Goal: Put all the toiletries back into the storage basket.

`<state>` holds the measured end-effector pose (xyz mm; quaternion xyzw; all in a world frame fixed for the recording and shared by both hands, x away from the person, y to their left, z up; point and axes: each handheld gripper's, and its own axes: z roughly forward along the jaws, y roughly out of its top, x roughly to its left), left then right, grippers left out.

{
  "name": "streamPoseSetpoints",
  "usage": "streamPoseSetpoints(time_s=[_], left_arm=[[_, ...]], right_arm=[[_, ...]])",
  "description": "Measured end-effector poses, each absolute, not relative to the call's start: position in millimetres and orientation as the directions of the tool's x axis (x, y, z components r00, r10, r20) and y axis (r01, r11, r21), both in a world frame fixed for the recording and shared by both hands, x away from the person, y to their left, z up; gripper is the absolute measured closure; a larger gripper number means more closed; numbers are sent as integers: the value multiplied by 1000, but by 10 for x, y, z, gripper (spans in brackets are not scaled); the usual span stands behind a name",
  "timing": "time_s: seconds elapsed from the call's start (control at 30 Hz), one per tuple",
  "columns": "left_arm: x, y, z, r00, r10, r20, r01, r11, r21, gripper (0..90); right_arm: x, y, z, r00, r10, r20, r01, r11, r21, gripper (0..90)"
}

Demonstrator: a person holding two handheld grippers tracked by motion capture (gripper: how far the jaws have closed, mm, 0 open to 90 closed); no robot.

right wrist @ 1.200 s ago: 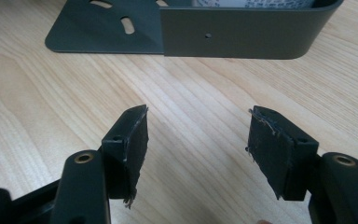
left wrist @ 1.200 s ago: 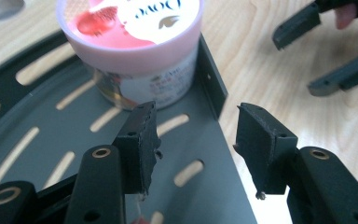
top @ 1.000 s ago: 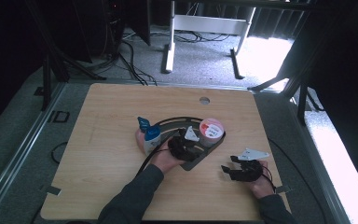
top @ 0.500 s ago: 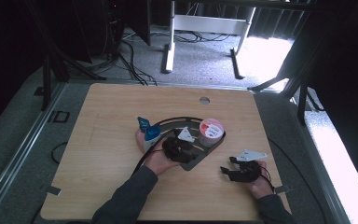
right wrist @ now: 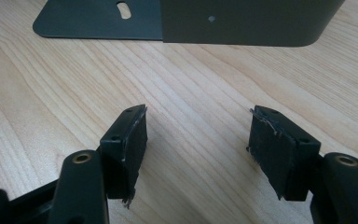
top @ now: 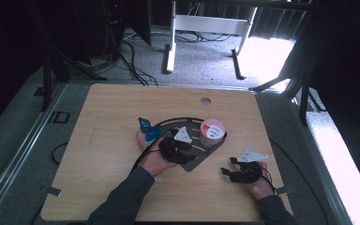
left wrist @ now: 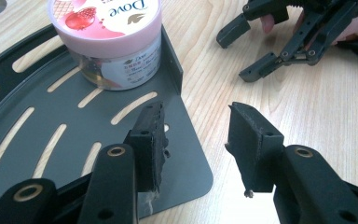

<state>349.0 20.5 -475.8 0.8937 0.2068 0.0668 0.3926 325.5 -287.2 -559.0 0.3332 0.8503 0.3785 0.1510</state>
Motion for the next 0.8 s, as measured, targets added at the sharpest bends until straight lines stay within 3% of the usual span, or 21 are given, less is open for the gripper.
streamPoseSetpoints(time_s=[0.8], left_arm=[[3359, 509, -4634, 914, 404, -36, 304, -623, 720, 546]], right_arm=[[3256, -2868, -5592, -748, 664, -3, 445, 504, 741, 326]])
